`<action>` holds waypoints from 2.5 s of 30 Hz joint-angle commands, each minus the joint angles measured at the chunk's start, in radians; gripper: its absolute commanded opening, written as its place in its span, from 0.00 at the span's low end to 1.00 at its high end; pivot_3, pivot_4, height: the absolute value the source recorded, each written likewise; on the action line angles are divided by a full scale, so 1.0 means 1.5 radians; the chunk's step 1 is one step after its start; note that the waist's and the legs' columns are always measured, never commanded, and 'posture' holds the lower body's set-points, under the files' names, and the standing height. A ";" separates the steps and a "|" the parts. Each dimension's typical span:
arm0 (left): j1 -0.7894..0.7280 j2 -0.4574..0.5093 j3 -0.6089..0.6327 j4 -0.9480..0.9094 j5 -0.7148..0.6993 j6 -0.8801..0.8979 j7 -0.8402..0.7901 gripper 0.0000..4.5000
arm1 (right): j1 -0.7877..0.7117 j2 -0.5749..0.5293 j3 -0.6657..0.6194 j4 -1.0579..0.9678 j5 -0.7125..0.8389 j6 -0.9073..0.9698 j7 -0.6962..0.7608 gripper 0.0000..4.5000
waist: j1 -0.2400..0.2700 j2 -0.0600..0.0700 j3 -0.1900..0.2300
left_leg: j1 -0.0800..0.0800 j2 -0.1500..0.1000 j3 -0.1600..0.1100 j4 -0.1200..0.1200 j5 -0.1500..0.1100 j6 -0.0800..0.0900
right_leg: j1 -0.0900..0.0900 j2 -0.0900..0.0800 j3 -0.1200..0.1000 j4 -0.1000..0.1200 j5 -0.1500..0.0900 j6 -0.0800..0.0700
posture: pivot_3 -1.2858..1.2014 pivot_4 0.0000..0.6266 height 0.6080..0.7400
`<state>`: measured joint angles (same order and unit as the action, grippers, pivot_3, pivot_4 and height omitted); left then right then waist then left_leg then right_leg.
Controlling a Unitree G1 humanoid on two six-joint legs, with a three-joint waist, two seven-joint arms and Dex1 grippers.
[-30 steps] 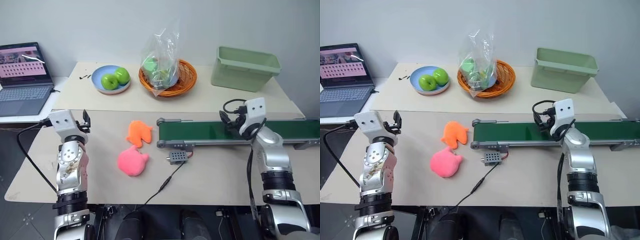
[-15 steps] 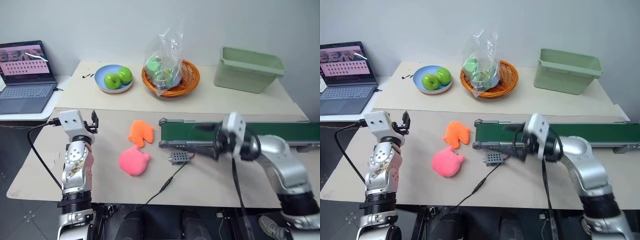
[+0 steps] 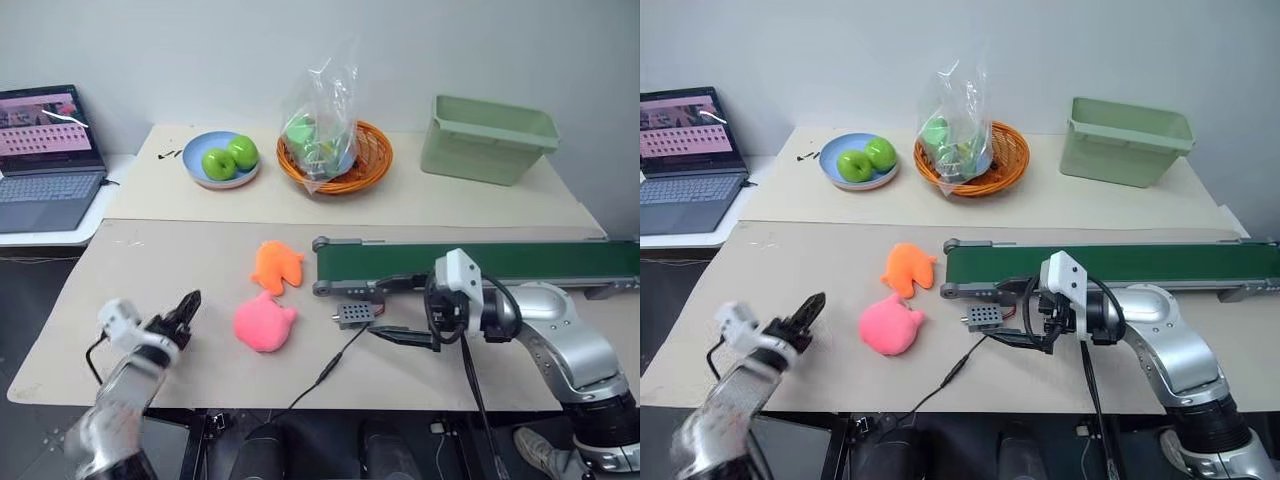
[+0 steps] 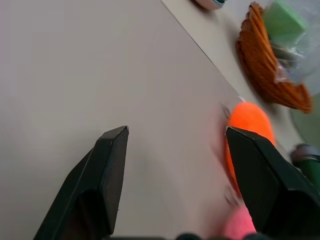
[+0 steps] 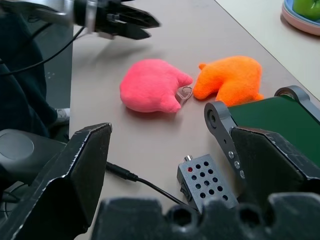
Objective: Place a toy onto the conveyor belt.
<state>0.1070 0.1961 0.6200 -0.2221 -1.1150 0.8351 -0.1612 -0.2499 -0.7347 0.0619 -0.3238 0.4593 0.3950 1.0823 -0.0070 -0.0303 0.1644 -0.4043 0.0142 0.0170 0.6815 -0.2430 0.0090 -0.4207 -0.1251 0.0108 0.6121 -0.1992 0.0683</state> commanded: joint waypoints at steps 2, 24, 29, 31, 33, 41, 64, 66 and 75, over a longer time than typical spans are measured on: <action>0.028 -0.012 -0.030 -0.018 -0.136 0.070 -0.016 0.73 | 0.008 0.002 -0.020 -0.013 -0.001 -0.022 -0.006 1.00 | 0.007 0.000 0.000 | 0.001 0.000 0.000 0.000 0.000 0.000 | 0.001 0.000 0.000 0.000 0.000 0.000 | 0.52 0.24 0.81; -0.033 -0.039 -0.173 0.119 -0.025 0.037 -0.055 0.68 | 0.058 -0.015 -0.066 -0.064 0.005 -0.006 -0.052 1.00 | 0.012 0.003 -0.003 | 0.001 -0.001 0.000 0.000 0.000 0.000 | 0.001 0.000 0.000 0.000 -0.001 -0.002 | 0.52 0.24 0.81; -0.033 -0.045 -0.172 0.113 -0.025 0.038 -0.058 0.28 | 0.053 -0.016 -0.063 -0.056 0.001 -0.008 -0.055 1.00 | 0.012 0.003 -0.002 | 0.000 -0.001 0.000 0.000 0.000 0.000 | 0.001 0.000 0.000 0.000 -0.001 -0.002 | 0.52 0.24 0.81; -0.032 -0.047 -0.172 0.109 -0.023 0.038 -0.057 0.14 | 0.051 -0.014 -0.060 -0.053 0.000 -0.009 -0.056 1.00 | 0.012 0.003 -0.003 | 0.001 -0.001 0.000 0.000 0.000 0.000 | 0.001 0.000 0.000 0.000 -0.001 -0.002 | 0.52 0.24 0.81; -0.031 -0.046 -0.175 0.104 -0.013 0.033 -0.062 0.01 | 0.049 -0.013 -0.057 -0.051 -0.001 -0.009 -0.057 1.00 | 0.013 0.003 -0.003 | 0.001 -0.001 0.000 0.000 0.000 0.000 | 0.001 0.000 0.000 0.000 -0.001 -0.002 | 0.52 0.24 0.81; -0.005 -0.030 -0.188 -0.077 0.021 -0.017 -0.034 0.01 | 0.036 -0.008 -0.045 -0.022 -0.013 -0.019 -0.049 1.00 | 0.009 0.003 -0.002 | 0.000 0.000 0.000 0.000 0.000 0.001 | 0.000 0.000 0.000 0.000 -0.001 -0.002 | 0.52 0.24 0.81; -0.342 0.291 -0.718 0.111 1.113 -0.673 0.191 0.01 | 0.026 0.002 -0.042 -0.010 -0.015 -0.016 -0.054 1.00 | 0.016 0.003 -0.002 | -0.001 -0.001 0.001 -0.001 0.000 0.000 | 0.000 0.001 0.000 -0.002 -0.001 -0.002 | 0.52 0.24 0.81; -0.383 0.299 -0.786 0.190 1.248 -0.746 0.255 0.01 | 0.027 0.002 -0.045 -0.011 -0.013 -0.015 -0.058 1.00 | 0.016 0.003 -0.002 | -0.001 -0.001 0.001 -0.001 0.000 0.000 | 0.000 0.001 0.000 -0.002 -0.001 -0.002 | 0.52 0.24 0.81; -0.538 0.244 -0.912 0.529 1.460 -0.889 0.439 0.01 | 0.042 0.006 -0.062 -0.025 -0.003 -0.013 -0.077 1.00 | 0.014 0.002 -0.002 | -0.002 -0.001 0.001 -0.001 0.000 0.000 | -0.001 0.001 0.000 -0.001 -0.001 0.000 | 0.52 0.24 0.81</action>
<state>-0.6686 0.5675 -0.7436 0.5262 1.0460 -0.4769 0.4530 -0.1824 -0.7265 0.0067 -0.3197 0.4363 0.3794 0.9772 0.0146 -0.0273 0.1616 -0.4071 0.0131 0.0190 0.6810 -0.2434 0.0096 -0.4218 -0.1243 0.0101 0.6113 -0.2001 0.0681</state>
